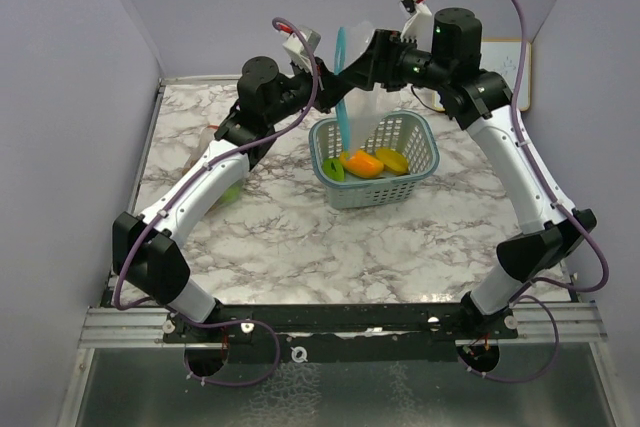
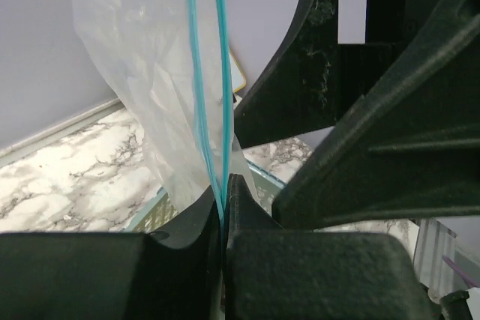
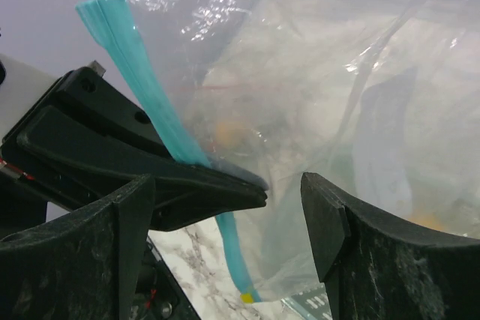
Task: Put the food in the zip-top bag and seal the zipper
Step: Open the zipper of the food storage bag.
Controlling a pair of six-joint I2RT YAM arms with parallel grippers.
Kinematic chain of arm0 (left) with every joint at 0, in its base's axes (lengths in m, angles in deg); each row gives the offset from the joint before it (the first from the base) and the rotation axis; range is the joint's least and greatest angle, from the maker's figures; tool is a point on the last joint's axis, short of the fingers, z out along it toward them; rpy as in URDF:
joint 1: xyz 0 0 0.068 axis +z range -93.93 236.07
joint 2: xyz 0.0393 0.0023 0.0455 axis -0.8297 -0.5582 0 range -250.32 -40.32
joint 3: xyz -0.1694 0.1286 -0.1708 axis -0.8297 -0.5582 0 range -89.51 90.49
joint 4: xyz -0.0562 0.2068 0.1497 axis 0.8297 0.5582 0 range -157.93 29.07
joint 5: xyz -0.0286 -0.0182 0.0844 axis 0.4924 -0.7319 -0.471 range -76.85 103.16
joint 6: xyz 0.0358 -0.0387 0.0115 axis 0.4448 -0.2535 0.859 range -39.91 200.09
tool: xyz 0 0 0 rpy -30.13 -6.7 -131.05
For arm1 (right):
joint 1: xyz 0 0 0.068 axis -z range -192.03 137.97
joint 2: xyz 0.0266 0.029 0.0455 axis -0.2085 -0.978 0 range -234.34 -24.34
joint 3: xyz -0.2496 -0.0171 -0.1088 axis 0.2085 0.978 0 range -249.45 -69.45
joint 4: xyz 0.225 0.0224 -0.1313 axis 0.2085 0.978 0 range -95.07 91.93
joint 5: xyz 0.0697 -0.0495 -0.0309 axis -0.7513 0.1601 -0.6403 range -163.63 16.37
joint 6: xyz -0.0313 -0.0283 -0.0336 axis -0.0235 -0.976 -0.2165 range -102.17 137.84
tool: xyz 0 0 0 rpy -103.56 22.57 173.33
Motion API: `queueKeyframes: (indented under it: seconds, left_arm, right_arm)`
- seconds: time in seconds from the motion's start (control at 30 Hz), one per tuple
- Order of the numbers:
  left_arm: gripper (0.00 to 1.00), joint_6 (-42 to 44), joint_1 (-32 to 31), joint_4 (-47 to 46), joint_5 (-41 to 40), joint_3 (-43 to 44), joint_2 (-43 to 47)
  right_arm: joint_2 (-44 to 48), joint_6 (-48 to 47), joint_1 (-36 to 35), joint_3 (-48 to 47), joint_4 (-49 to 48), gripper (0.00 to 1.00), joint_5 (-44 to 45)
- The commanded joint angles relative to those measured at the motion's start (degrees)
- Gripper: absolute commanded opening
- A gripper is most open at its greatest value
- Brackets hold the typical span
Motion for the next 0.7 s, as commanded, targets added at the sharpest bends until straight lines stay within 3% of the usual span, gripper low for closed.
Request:
queueKeyframes:
  seconds: [0.0, 0.4, 0.67]
  left_arm:
    - [0.00, -3.6, -0.3, 1.7, 3.3, 0.1, 1.2]
    - [0.00, -4.5, -0.6, 0.2, 5.9, -0.8, 1.4]
    - [0.00, -3.2, -0.6, 0.1, 6.3, -0.2, 1.1]
  right_arm:
    - [-1.1, -1.0, 0.6, -0.9, -4.7, 0.78, 4.4]
    - [-3.2, 2.6, 0.5, 0.6, -10.2, 0.64, 1.1]
    - [-3.0, 4.9, 0.5, 3.0, -12.2, 0.13, -3.2]
